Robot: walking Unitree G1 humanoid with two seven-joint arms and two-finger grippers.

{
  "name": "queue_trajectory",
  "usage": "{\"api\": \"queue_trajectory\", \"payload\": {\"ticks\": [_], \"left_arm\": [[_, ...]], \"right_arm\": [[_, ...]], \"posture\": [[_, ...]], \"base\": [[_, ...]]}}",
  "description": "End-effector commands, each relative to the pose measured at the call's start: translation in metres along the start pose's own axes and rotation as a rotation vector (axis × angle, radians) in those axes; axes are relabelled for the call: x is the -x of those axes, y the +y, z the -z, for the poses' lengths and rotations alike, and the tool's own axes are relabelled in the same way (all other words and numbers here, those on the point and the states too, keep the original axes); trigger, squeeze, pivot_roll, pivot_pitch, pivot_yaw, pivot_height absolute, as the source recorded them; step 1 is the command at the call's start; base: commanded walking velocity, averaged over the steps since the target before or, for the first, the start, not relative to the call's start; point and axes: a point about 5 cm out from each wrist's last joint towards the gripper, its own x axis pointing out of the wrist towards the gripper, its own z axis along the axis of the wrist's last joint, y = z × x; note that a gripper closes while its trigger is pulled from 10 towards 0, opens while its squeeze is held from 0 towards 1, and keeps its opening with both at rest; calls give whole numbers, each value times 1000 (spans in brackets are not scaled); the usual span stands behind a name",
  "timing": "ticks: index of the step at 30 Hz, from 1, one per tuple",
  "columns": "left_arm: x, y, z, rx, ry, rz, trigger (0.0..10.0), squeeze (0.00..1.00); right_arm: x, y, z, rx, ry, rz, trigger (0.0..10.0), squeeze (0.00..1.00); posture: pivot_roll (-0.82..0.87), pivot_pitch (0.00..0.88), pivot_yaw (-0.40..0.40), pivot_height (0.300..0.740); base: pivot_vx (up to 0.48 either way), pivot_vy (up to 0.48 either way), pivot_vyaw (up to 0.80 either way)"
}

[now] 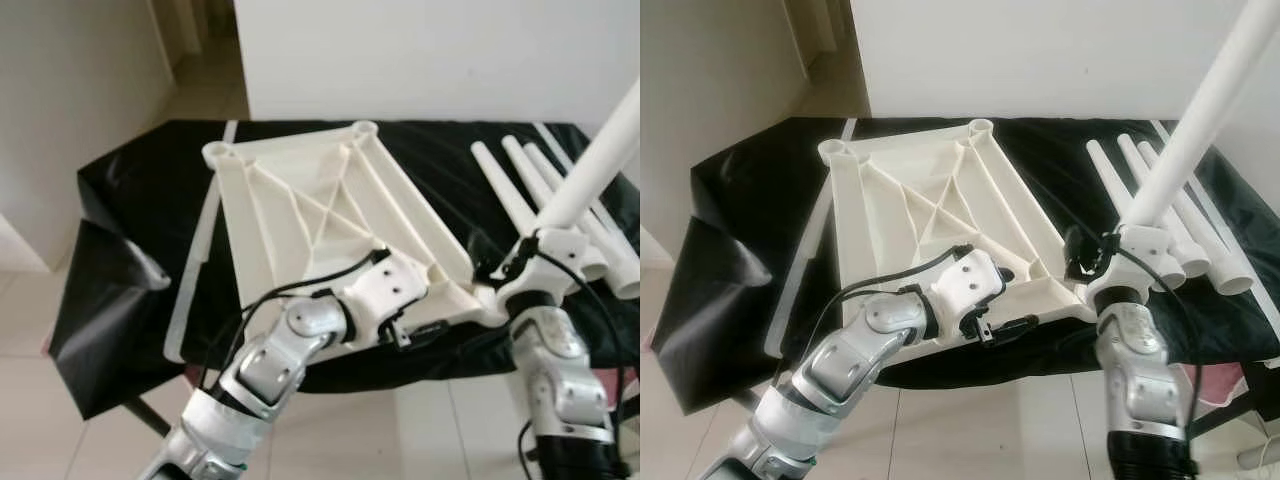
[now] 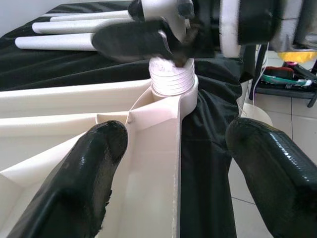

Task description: Building children table

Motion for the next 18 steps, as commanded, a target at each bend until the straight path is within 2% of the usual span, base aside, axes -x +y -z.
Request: {"api": "queue_trajectory", "payload": {"ticks": [1,8,12,14,18], "left_arm": [[0,1,-4,-30,-12,-18,10000,0],[-1,0,-5,-40,-13,-10,10000,0],[-1,1,-5,-40,-14,-10,10000,0],[-1,1,-6,-41,-15,-8,10000,0],[-2,1,-6,-40,-17,-4,10000,0]], "right_arm": [[1,5,7,-5,20,-73,10000,0],[-3,-14,9,67,42,-195,10000,0],[-5,-19,8,82,46,-233,10000,0],[-9,-24,7,112,54,-307,10000,0],[-15,-28,7,139,69,-363,10000,0]], "posture": [[-95,16,4,740],[-98,20,13,740],[-101,22,16,740],[-104,22,22,740],[-106,21,23,740]], "base": [[0,0,0],[0,0,0],[0,0,0],[0,0,0],[0,0,0]]}}
